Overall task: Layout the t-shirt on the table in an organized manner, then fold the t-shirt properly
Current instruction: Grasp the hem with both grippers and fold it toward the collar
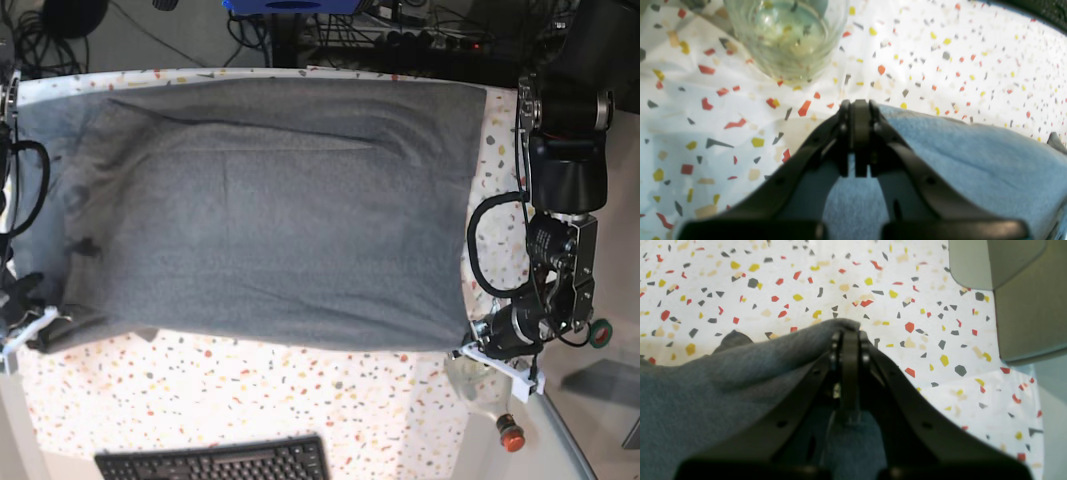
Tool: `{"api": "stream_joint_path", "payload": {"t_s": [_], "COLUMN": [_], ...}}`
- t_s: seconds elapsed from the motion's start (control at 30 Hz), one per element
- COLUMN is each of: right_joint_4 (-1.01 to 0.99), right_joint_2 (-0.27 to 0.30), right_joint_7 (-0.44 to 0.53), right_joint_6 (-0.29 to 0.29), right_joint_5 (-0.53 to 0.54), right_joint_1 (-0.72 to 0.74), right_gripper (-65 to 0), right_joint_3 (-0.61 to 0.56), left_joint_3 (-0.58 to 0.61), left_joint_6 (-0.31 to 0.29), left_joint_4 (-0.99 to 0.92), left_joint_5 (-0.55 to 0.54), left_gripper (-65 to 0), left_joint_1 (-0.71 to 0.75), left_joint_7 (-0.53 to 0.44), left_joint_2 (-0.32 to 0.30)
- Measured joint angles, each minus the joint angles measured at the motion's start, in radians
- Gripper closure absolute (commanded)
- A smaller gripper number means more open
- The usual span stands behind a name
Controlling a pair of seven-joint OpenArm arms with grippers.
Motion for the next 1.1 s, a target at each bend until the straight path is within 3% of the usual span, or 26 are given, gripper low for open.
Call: {"api": "stream_joint_path", "payload": {"t_s": [0.17,0.4,0.53,0.67,0.87,1.1], "right_joint_4": [-0.141,-0.172,-0.04,0.119,0.348,0.478], "right_joint_2": [0.019,0.019,0.064,0.078,0.045,0.013], "right_joint_7": [0.13,0.159,0.153,0.014,-0.151,-0.268], "right_joint_6": [0.0,0.0,0.003,0.001,-0.001,0.0], "right_joint_5": [-0.003,-0.004,0.003,0.001,0.0,0.003], "right_joint_1": [0.03,0.031,-0.055,-0.149,-0.27,-0.404], "right_gripper": [0.0,0.0,0.0,0.0,0.0,0.0], "right_joint_3": [-0.09,-0.102,-0.1,-0.091,0.107,0.163], "left_joint_3": [0.001,0.011,-0.015,-0.121,-0.274,-0.33], "left_joint_6": [0.0,0.0,-0.054,-0.052,-0.061,-0.058], "left_joint_4": [0.0,0.018,0.193,0.394,0.605,0.654], "left_joint_5": [-0.001,0.003,0.0,0.005,-0.013,-0.19], "left_gripper": [0.0,0.0,0.0,0.0,0.0,0.0], "left_joint_1": [0.001,0.066,0.195,0.34,0.462,0.584], "left_joint_7": [-0.002,-0.002,0.055,0.102,0.198,0.23], "left_joint_2": [0.0,0.0,-0.008,0.002,0.01,0.003]}}
